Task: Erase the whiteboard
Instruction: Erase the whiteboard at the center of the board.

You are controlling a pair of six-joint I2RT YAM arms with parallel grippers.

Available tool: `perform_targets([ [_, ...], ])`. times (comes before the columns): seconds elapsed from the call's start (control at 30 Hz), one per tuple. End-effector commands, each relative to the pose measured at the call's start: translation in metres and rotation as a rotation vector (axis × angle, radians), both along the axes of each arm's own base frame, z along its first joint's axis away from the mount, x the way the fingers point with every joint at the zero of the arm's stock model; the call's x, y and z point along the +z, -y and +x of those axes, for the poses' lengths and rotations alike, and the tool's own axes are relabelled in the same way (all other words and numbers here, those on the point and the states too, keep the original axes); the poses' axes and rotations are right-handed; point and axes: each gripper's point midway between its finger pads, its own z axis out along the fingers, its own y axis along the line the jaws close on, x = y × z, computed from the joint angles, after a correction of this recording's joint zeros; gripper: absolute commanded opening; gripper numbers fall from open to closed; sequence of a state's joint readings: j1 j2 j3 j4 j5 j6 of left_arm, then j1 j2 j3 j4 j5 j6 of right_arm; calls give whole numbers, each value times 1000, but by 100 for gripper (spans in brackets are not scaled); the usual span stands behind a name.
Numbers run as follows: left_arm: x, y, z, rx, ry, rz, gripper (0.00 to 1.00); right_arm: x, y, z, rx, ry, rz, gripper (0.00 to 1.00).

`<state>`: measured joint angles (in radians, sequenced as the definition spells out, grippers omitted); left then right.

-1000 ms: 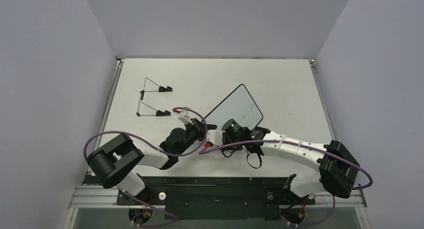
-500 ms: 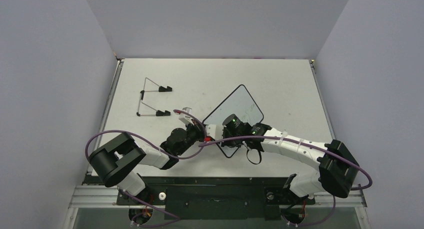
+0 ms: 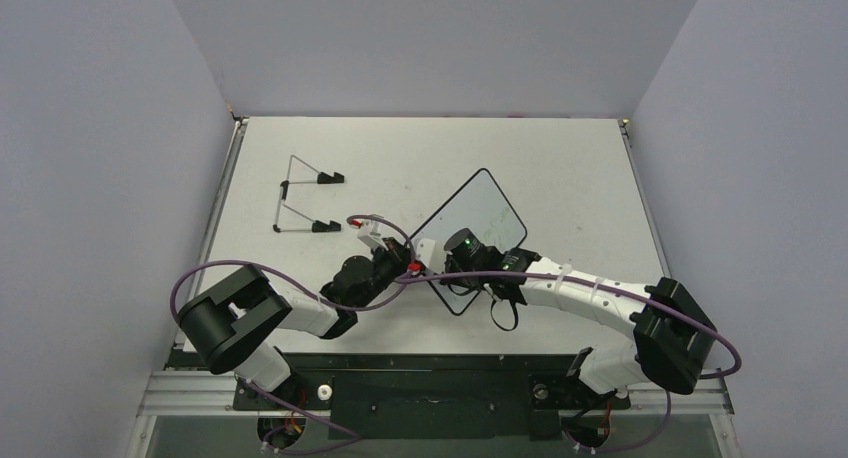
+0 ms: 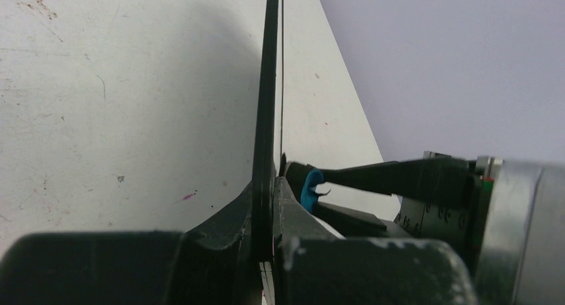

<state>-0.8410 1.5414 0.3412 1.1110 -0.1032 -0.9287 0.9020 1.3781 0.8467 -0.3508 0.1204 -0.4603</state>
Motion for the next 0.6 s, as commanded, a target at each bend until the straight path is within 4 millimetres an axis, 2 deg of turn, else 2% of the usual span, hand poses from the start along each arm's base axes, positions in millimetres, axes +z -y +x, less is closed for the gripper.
perform_targets([
  [0.0, 29, 22, -9, -97, 55, -76, 0, 22, -20, 14, -30, 65, 132, 0],
  [0.13, 30, 23, -8, -97, 57, -78, 0, 4, -38, -32, 202, -99, 90, 0],
  [0.23, 31, 22, -8, -96, 58, -77, 0, 7, -44, -39, 229, -122, 120, 0],
  [0.3, 31, 22, -8, -95, 59, -78, 0, 13, -44, -30, 178, -93, 152, 0],
  [0.47, 29, 23, -9, -100, 56, -78, 0, 33, -19, 20, -92, 73, 223, 0],
  [0.57, 29, 24, -10, -103, 55, -82, 0, 35, -8, 31, -153, 104, 225, 0],
])
